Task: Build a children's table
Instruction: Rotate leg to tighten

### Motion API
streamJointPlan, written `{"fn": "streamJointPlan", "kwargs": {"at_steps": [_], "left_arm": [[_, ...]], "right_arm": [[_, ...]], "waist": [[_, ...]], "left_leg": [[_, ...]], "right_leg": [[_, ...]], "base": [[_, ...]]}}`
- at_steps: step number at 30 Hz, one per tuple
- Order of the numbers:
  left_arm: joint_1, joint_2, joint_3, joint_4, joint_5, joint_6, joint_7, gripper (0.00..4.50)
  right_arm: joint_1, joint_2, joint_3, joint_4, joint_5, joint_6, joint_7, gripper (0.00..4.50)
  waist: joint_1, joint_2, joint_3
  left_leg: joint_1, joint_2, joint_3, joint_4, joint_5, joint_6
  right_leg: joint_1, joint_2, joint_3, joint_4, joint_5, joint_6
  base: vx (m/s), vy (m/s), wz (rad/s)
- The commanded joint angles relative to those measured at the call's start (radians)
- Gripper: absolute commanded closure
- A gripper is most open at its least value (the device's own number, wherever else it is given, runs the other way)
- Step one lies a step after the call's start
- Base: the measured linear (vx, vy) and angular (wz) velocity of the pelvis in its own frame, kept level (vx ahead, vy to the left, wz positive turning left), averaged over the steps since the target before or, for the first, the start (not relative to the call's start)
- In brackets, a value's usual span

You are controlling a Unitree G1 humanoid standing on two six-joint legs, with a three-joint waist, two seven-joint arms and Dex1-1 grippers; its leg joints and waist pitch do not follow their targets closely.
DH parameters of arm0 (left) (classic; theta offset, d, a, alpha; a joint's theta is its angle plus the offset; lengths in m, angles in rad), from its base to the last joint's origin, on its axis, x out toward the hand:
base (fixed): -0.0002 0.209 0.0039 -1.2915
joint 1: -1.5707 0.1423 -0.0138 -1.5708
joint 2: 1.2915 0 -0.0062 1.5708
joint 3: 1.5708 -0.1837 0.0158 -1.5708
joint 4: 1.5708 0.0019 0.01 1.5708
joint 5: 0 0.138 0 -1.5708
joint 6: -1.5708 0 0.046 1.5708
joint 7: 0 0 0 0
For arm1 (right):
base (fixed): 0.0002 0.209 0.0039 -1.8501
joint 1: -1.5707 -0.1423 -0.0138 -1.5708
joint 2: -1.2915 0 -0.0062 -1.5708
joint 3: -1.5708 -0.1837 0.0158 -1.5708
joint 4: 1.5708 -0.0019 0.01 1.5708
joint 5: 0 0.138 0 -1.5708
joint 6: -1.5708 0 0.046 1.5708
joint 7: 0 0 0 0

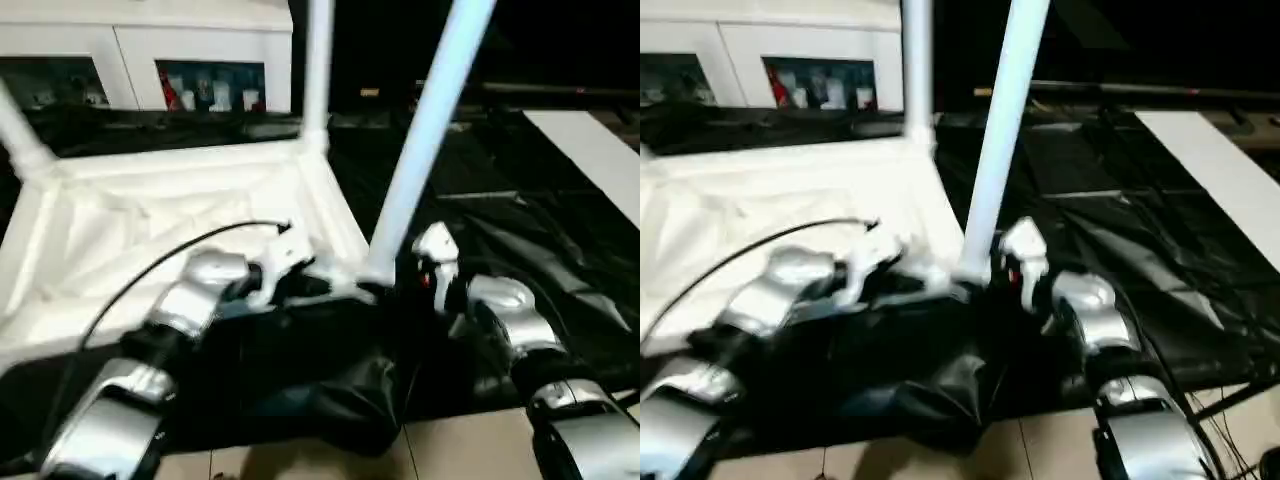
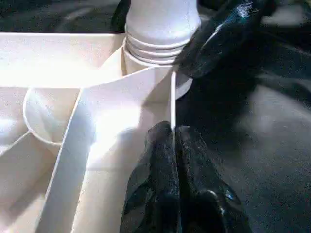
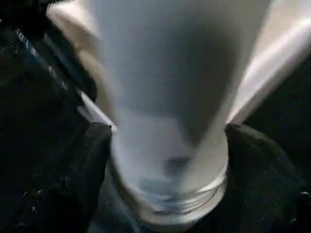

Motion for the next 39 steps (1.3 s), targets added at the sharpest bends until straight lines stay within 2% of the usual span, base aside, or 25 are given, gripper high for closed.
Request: {"fn": "streamJointPlan", "kwargs": {"at_steps": [1, 3, 7, 13, 21, 24, 25, 26, 27, 28, 29, 30, 31, 32, 33, 35, 37, 39], "left_arm": [[0.022, -0.017, -0.038, -0.008, -0.034, 0.003, -0.072, 4.5], [0.02, -0.017, -0.032, -0.003, -0.03, -0.002, -0.068, 4.5], [0.017, -0.02, -0.023, 0.004, -0.024, -0.004, -0.057, 4.5], [0.028, -0.015, -0.023, -0.021, -0.032, 0.013, -0.072, 4.5], [0.041, -0.013, -0.027, -0.025, -0.026, 0.022, -0.076, 4.5], [0.036, -0.029, -0.019, -0.006, -0.015, 0.028, -0.032, 4.5], [0.027, -0.049, -0.008, 0.016, -0.007, 0.035, 0.019, 4.5], [0.027, -0.051, -0.007, 0.017, -0.007, 0.035, 0.022, 4.5], [0.021, -0.065, -0.003, 0.032, 0.001, 0.032, 0.058, 4.5], [0.015, -0.082, 0.0, 0.046, 0.009, 0.036, 0.093, 4.5], [0.003, -0.111, 0.003, 0.074, 0.023, 0.034, 0.154, 4.5], [0.0, -0.118, 0.003, 0.081, 0.027, 0.033, 0.169, 4.5], [-0.005, -0.129, 0.005, 0.092, 0.032, 0.032, 0.192, 4.5], [-0.015, -0.148, 0.006, 0.111, 0.04, 0.04, 0.23, 4.5], [-0.027, -0.17, 0.01, 0.134, 0.048, 0.044, 0.278, 4.5], [-0.048, -0.212, 0.02, 0.173, 0.053, 0.071, 0.351, 4.5], [-0.069, -0.247, 0.025, 0.208, 0.07, 0.071, 0.425, 4.5], [-0.088, -0.278, 0.028, 0.241, 0.082, 0.06, 0.485, 4.5]], "right_arm": [[0.0, -0.016, 0.015, -0.034, -0.006, 0.024, 0.041, 0.63], [0.0, -0.016, 0.014, -0.034, -0.008, 0.028, 0.046, 0.63], [-0.007, -0.01, 0.004, -0.03, 0.011, 0.047, 0.06, 0.92], [-0.001, -0.01, 0.0, -0.046, 0.023, 0.077, 0.095, 1.3], [0.018, -0.004, -0.009, -0.049, 0.031, 0.092, 0.087, 1.43], [0.019, 0.018, -0.027, -0.025, 0.027, 0.093, 0.006, 1.44], [0.017, 0.037, -0.042, -0.002, 0.018, 0.085, -0.08, 1.44], [0.017, 0.038, -0.043, 0.0, 0.017, 0.084, -0.084, 1.48], [0.016, 0.055, -0.056, 0.014, 0.014, 0.077, -0.148, 1.5], [0.015, 0.075, -0.073, 0.029, 0.016, 0.076, -0.216, 1.51], [0.012, 0.106, -0.094, 0.054, 0.012, 0.066, -0.336, 1.52], [0.01, 0.114, -0.099, 0.061, 0.011, 0.063, -0.365, 1.52], [0.008, 0.126, -0.108, 0.071, 0.009, 0.057, -0.413, 1.54], [0.001, 0.143, -0.12, 0.089, 0.009, 0.055, -0.481, 1.54], [-0.009, 0.161, -0.134, 0.108, 0.007, 0.052, -0.565, 1.55], [-0.028, 0.189, -0.156, 0.141, 0.006, 0.052, -0.698, 1.58], [-0.047, 0.208, -0.146, 0.159, -0.024, 0.038, -0.788, 1.59], [-0.071, 0.233, -0.136, 0.175, -0.045, 0.026, -0.846, 1.59]], "waist": [[-0.002, -0.001, -0.057], [-0.003, -0.003, -0.058], [-0.002, -0.007, -0.059], [-0.004, -0.006, -0.059], [-0.006, -0.007, -0.06], [-0.007, -0.006, -0.06], [-0.01, -0.005, -0.058], [-0.012, -0.005, -0.056], [-0.011, -0.006, -0.055], [-0.014, -0.002, -0.052], [-0.014, -0.005, -0.05], [-0.016, -0.001, -0.05], [-0.015, -0.004, -0.051], [-0.015, -0.004, -0.053], [-0.016, 0.0, -0.054], [-0.019, -0.001, -0.055], [-0.018, -0.001, -0.055], [-0.017, -0.002, -0.059]], "left_leg": [[0.004, 0.028, 0.003, -0.056, -0.163, 0.092], [0.002, 0.027, 0.002, -0.056, -0.163, 0.084], [0.002, 0.025, 0.003, -0.054, -0.151, 0.085], [0.002, 0.025, 0.001, -0.054, -0.15, 0.083], [0.001, 0.024, 0.002, -0.053, -0.136, 0.089], [0.002, 0.025, 0.002, -0.053, -0.134, 0.087], [0.001, 0.024, 0.001, -0.054, -0.144, 0.079], [0.002, 0.023, 0.001, -0.056, -0.157, 0.074], [0.004, 0.022, 0.0, -0.056, -0.185, 0.063], [0.007, 0.023, 0.0, -0.059, -0.211, 0.048], [0.007, 0.023, -0.002, -0.061, -0.227, 0.034], [0.008, 0.022, -0.003, -0.063, -0.234, 0.026], [0.01, 0.022, -0.005, -0.064, -0.241, 0.014], [0.01, 0.021, -0.005, -0.063, -0.24, 0.014], [0.01, 0.022, -0.005, -0.064, -0.237, 0.013], [0.012, 0.019, -0.005, -0.065, -0.255, 0.005], [0.013, 0.019, -0.004, -0.064, -0.256, 0.003], [0.011, 0.016, -0.004, -0.063, -0.251, 0.01]], "right_leg": [[0.051, -0.056, 0.045, -0.066, -0.119, -0.267], [0.053, -0.056, 0.044, -0.065, -0.122, -0.261], [0.054, -0.058, 0.045, -0.065, -0.126, -0.256], [0.053, -0.059, 0.044, -0.066, -0.144, -0.249], [0.054, -0.058, 0.044, -0.064, -0.125, -0.253], [0.052, -0.059, 0.045, -0.064, -0.125, -0.253], [0.052, -0.059, 0.045, -0.066, -0.145, -0.249], [0.05, -0.058, 0.044, -0.07, -0.167, -0.244], [0.05, -0.06, 0.044, -0.076, -0.222, -0.231], [0.044, -0.061, 0.046, -0.081, -0.275, -0.216], [0.044, -0.062, 0.046, -0.085, -0.312, -0.2], [0.042, -0.062, 0.046, -0.087, -0.33, -0.193], [0.043, -0.061, 0.046, -0.089, -0.347, -0.181], [0.043, -0.061, 0.046, -0.088, -0.342, -0.18], [0.042, -0.059, 0.047, -0.087, -0.317, -0.18], [0.04, -0.057, 0.047, -0.089, -0.328, -0.176], [0.036, -0.056, 0.048, -0.09, -0.312, -0.175], [0.039, -0.055, 0.048, -0.088, -0.282, -0.176]], "base": [[0.0, 0.0, 0.0], [0.0, 0.0, 0.0], [0.0, 0.0, 0.0], [0.0, 0.0, 0.0], [0.0, 0.0, 0.0], [0.0, 0.0, 0.0], [0.0, 0.0, 0.0], [0.0, 0.0, 0.0], [0.0, 0.0, 0.0], [0.0, 0.0, 0.0], [0.0, 0.0, 0.0], [0.0, 0.0, 0.0], [0.0, 0.0, 0.0], [0.0, 0.0, 0.0], [0.0, 0.0, 0.0], [0.0, 0.0, 0.0], [0.0, 0.0, 0.0], [0.0, 0.0, 0.0]]}}
